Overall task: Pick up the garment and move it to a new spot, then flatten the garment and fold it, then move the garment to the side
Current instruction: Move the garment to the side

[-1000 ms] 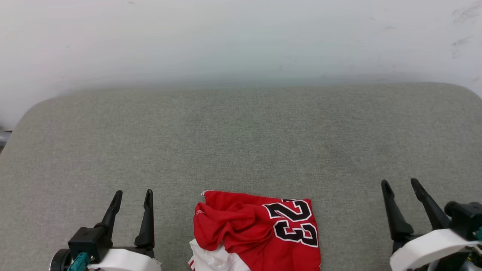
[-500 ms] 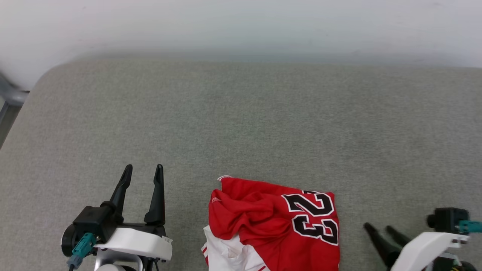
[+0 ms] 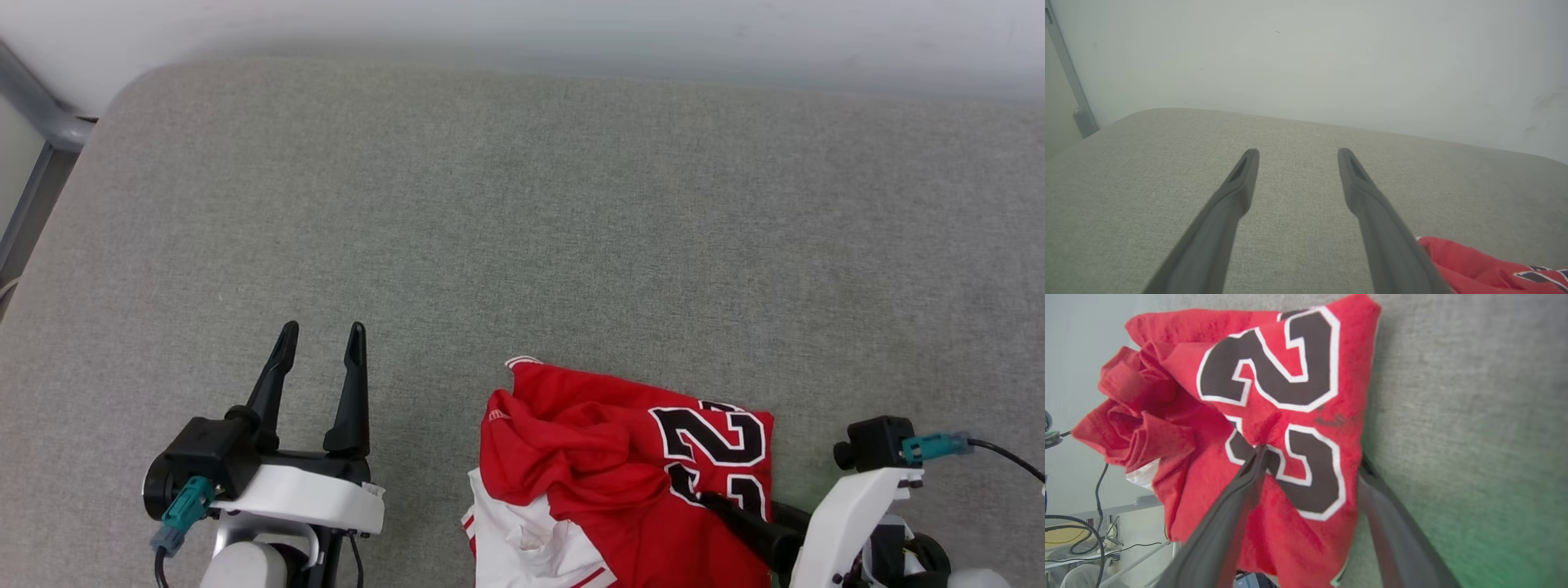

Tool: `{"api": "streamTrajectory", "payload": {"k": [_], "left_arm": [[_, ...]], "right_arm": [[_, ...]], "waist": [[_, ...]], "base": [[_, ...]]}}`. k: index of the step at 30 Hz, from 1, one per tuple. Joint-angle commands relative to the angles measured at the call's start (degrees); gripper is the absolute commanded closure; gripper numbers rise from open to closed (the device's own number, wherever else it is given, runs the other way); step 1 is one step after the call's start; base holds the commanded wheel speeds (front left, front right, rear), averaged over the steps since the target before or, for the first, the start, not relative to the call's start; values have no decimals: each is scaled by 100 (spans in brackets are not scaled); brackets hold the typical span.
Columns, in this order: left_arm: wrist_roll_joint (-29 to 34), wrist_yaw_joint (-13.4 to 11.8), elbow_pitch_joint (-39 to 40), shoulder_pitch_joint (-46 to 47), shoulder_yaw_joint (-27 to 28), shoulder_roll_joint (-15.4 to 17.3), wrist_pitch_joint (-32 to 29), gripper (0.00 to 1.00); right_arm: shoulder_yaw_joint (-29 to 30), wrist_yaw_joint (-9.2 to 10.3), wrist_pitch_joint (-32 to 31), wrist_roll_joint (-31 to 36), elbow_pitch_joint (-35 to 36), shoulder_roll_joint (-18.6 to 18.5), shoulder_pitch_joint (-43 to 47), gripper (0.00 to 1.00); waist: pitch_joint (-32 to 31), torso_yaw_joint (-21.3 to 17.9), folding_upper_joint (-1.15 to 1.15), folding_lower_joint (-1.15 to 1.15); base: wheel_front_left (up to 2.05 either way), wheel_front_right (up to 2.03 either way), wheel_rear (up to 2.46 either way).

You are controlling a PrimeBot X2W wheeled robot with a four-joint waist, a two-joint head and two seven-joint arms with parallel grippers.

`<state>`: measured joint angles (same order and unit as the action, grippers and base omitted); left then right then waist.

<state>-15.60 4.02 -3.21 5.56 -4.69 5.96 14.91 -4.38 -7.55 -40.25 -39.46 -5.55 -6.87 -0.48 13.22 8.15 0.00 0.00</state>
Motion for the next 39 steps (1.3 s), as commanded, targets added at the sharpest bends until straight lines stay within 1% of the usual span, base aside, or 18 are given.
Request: {"api": "streamTrajectory", "payload": {"k": [1,2,3,4,5,10,15,19,22,24,28,32,34,39], "left_arm": [[46,44,-4,86,43,-39,39,0],[63,51,-17,82,62,-49,39,0],[84,60,-25,84,75,-60,39,0],[94,73,-31,93,89,-74,39,0],[100,92,-40,98,99,-86,39,0],[183,124,-79,26,198,-127,39,0],[250,155,-48,-9,251,-154,39,0],[285,186,-20,-88,299,-167,33,0],[307,197,37,-119,346,-178,33,0],[325,204,82,-119,375,-179,32,0],[367,237,213,-73,419,-143,28,0],[448,255,343,38,409,-43,27,0],[488,267,413,76,409,24,27,0],[592,293,607,241,349,247,-11,0]], "right_arm": [[-120,14,-101,30,-300,52,30,0],[-162,15,-160,7,-419,70,26,25],[-212,16,-194,-1,-528,86,12,61],[-252,17,-198,-12,-600,100,-1,84],[-281,16,-189,-47,-644,120,-26,100],[-390,15,89,-18,-484,-19,-286,100],[-486,13,352,217,-13,-397,-558,100],[-664,9,348,572,437,-759,-759,100],[-816,9,297,907,848,-1090,-951,100],[-882,9,260,1061,1117,-1236,-1042,100],[-974,9,118,1295,1553,-1542,-1218,100],[-935,9,19,1451,1792,-1706,-1356,100],[-909,9,33,1502,1836,-1725,-1413,100],[-759,10,222,1459,1570,-1706,-1596,100]], "waist": [[51,34,0,0],[61,38,0,0],[68,40,0,0],[74,41,0,0],[74,41,0,0],[-15,-39,0,0],[-129,-205,0,0],[-215,-498,0,0],[-228,-844,0,0],[-220,-1115,0,0],[-139,-1751,0,0],[21,-2392,0,0],[132,-2711,0,0],[484,-3297,0,0]], "base": [[0,0,0],[0,0,0],[0,0,0],[0,0,0],[0,0,0],[0,0,0],[0,0,0],[0,0,0],[0,0,0],[0,0,0],[0,0,0],[0,0,0],[0,0,0],[0,0,0]]}}
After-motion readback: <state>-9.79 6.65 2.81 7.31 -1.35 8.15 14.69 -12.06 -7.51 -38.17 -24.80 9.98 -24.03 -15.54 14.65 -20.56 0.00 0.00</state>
